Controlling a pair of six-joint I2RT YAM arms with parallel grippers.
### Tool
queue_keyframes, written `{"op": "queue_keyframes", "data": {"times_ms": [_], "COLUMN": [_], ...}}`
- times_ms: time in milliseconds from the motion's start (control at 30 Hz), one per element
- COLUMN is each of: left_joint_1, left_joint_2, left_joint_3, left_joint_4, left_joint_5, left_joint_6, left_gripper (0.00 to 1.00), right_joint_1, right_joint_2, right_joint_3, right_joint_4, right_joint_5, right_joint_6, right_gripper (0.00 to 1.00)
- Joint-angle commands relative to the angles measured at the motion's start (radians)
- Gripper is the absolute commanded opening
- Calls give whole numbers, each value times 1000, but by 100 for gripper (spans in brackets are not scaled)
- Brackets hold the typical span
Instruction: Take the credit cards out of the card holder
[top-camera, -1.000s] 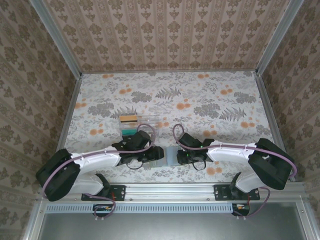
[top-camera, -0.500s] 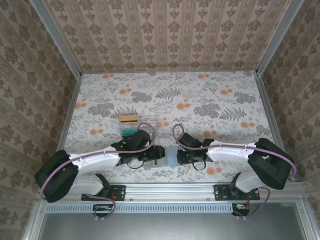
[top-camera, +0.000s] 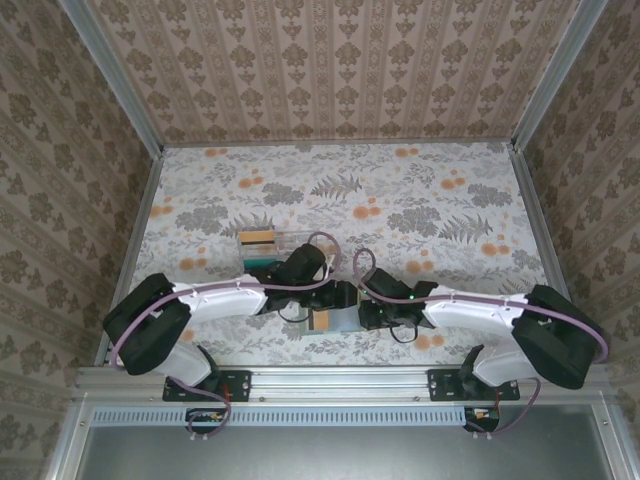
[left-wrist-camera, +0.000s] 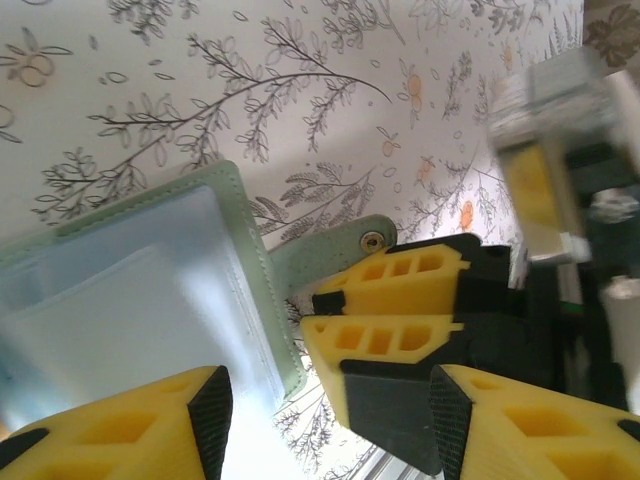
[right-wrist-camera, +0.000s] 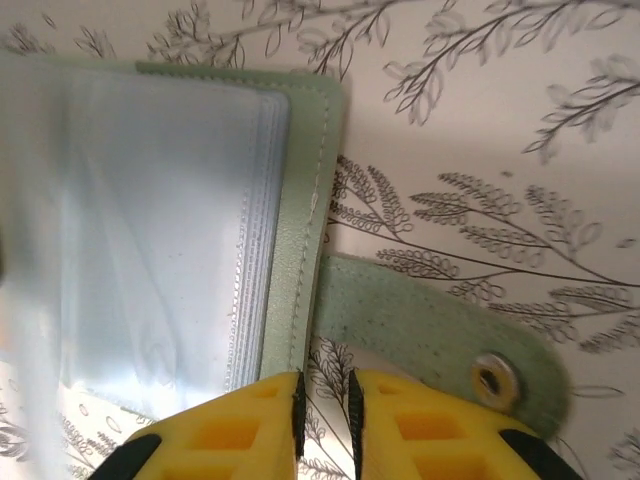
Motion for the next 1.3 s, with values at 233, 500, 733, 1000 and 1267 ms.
{"op": "queue_keyframes", "data": {"times_ms": [233,500,733,1000,1267], "left_joint_1": [-1,47,93,93,88], "left_joint_2": [-51,-262,-375,-294,-262], "left_joint_3": [37,-63,-197,-224,-269], "left_joint_4": [-67,-273,-320,-252,-211], "left_joint_5": [-17,-188,-224,-201,-201], "left_joint_6": [49,26,-12,-15,-37], "left_gripper": [58,37,0,0,0], "right_joint_1": [-30,-26,-7,11,11], "right_joint_2": [-117,-56,34,186,291], "right_joint_3": [-22,63,152,218,255], "right_joint_4": [-58,-23,26,97,126], "right_joint_5": [58,-44,-126,-228,-286], "right_joint_6": [16,-22,-35,-23,4], "right_gripper": [24,24,23,21,22]}}
